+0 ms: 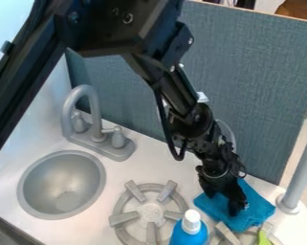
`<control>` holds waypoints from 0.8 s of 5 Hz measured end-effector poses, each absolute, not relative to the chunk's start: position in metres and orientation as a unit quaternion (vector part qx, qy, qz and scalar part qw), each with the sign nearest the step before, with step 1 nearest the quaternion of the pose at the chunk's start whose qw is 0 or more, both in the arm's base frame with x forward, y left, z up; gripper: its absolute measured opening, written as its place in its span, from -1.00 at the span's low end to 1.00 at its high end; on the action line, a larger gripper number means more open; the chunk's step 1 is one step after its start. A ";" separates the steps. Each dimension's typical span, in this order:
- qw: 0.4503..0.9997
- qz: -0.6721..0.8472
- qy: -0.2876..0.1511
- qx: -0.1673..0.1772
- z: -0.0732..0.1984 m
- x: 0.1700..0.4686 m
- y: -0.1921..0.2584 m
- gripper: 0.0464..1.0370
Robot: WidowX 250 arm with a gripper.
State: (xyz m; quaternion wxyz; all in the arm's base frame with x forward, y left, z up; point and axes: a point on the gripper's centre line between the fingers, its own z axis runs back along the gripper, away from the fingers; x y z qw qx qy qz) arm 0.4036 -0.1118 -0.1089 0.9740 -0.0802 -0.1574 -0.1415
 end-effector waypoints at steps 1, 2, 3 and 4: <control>0.981 -0.085 -0.160 -0.064 -0.105 0.420 -0.072 0.94; 0.986 -0.025 -0.159 -0.046 -0.103 0.429 -0.020 0.94; 0.988 -0.012 -0.153 -0.031 -0.104 0.428 -0.007 0.94; 0.989 -0.012 -0.149 -0.019 -0.106 0.425 0.003 0.94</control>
